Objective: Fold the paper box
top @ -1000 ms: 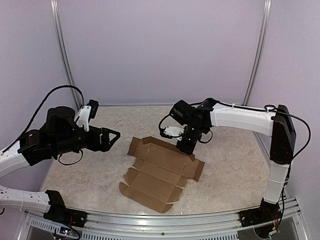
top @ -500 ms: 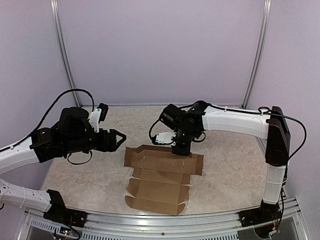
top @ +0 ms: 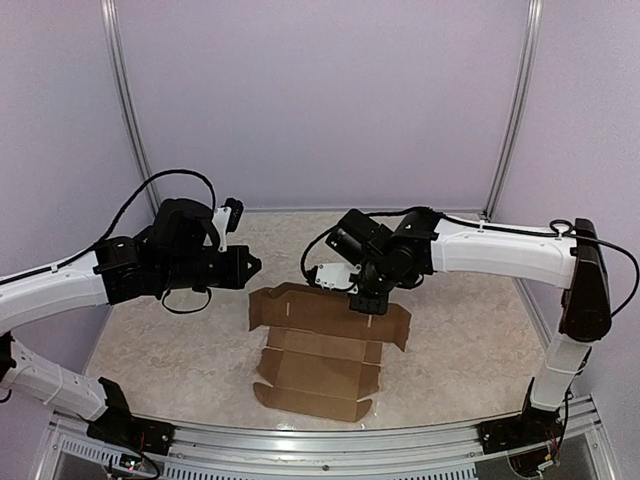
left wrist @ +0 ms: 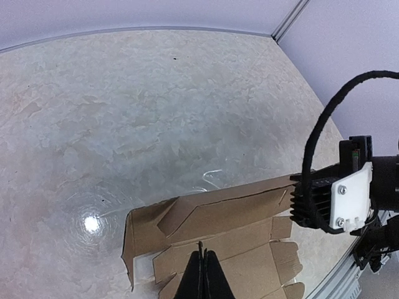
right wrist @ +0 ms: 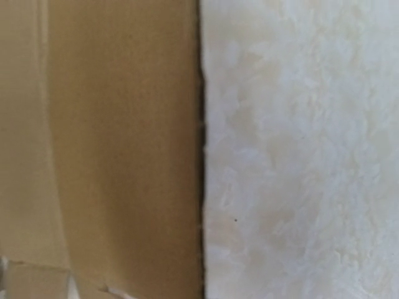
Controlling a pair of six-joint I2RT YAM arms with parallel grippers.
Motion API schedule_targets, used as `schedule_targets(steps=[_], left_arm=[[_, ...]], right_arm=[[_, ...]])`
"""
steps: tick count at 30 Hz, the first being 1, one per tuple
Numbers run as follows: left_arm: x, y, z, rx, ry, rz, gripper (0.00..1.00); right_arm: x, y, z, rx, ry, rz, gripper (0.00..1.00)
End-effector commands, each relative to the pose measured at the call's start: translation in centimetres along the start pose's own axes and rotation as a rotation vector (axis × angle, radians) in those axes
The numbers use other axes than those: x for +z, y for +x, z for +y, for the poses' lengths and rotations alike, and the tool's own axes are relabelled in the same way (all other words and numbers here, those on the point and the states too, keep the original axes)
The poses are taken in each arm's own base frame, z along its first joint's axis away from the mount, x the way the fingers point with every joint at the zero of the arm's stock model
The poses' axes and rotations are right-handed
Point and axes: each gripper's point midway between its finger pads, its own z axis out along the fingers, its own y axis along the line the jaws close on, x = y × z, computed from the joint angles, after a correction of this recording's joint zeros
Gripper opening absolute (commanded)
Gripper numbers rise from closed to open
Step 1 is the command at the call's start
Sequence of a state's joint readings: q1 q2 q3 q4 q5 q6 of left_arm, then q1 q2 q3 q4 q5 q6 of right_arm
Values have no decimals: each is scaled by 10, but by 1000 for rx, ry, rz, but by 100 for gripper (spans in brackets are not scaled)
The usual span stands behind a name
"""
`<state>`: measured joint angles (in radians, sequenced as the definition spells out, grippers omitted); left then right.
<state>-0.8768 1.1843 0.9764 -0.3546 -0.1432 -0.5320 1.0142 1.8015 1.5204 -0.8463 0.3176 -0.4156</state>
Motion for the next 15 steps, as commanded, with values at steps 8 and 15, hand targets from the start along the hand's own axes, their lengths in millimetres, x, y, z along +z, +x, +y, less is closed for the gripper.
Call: schedule_targets(steps=[8,15], left_arm=[[20,-9,3,-21,-103,36,0],[38,1,7,-20,-141,85,0]], right_arm=[[-33,-6,-2,107,57,-58,0],[-41,-6,3,118,54,-85,0]])
